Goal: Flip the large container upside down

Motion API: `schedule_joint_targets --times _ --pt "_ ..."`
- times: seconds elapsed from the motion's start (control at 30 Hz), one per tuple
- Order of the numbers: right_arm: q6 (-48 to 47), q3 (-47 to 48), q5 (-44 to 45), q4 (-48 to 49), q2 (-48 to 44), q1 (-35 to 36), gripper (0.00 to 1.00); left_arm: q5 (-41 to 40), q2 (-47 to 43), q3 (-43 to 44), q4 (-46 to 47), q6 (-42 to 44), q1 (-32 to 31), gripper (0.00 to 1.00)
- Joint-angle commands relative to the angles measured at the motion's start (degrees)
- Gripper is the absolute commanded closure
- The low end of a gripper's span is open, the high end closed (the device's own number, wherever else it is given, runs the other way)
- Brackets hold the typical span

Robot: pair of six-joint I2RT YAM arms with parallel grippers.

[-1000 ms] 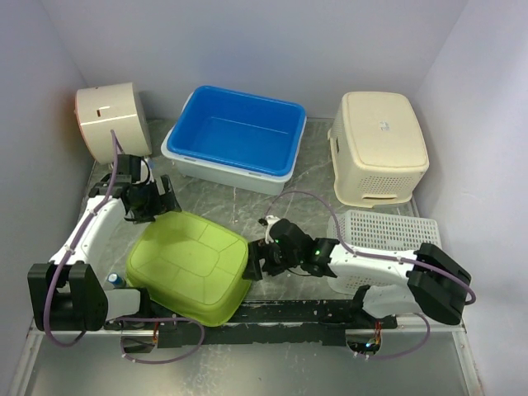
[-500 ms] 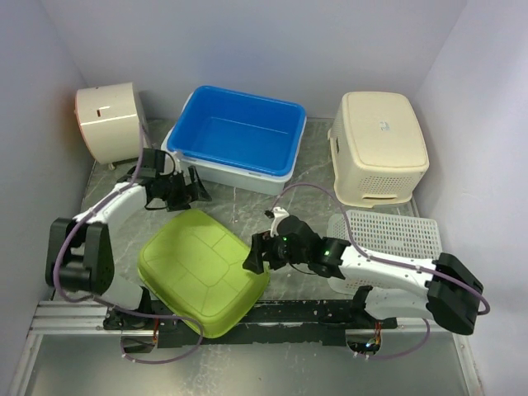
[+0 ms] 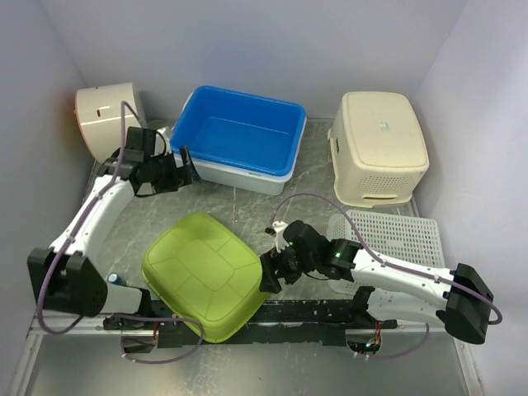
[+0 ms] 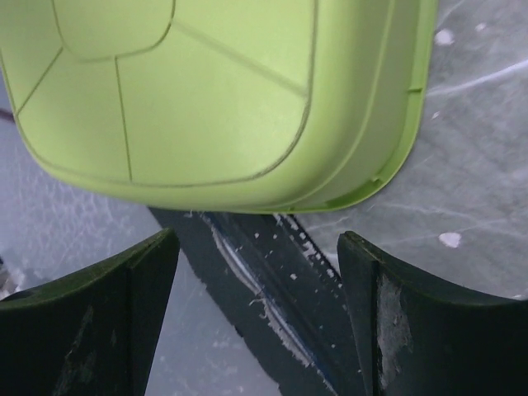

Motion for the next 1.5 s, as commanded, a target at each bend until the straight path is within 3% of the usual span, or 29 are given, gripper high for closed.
schedule_joint_targets --times 0.0,0.33,0.6,0.77,1.1,1.3,1.47 --pt "-0.8 -0.4 -8.4 -2.6 0.2 0.3 0.21 -7.5 -6.8 -3.0 -14.7 -0.1 0.7 0.00" --pt "1.3 -3.3 -10.6 7.1 5.0 0.4 0.21 -20.1 -27.1 -15.2 -25.4 -16.3 0.3 0.00" --pt "-1.0 0.4 -7.9 6.2 9.1 0.4 0.21 -26.2 -30.3 -16.2 -33.5 -21.9 0.3 0.00" --pt "-0.7 3.6 -3.4 5.6 7.2 -0.3 0.18 -23.0 -32.0 -19.9 -33.8 -24.7 0.3 0.00" --pt "0.3 5.3 -1.9 6.2 5.9 -7.6 0.16 -17.7 -34.0 -25.5 -27.9 -27.9 0.3 0.01" --pt "1.9 3.4 -12.6 12.2 6.6 -18.6 0.15 -11.3 -29.8 -28.8 -14.4 -27.1 0.3 0.01" --pt "3.3 4.0 -15.5 10.2 12.1 -20.0 0.15 -6.1 -22.5 -26.3 -2.5 -25.5 0.3 0.01"
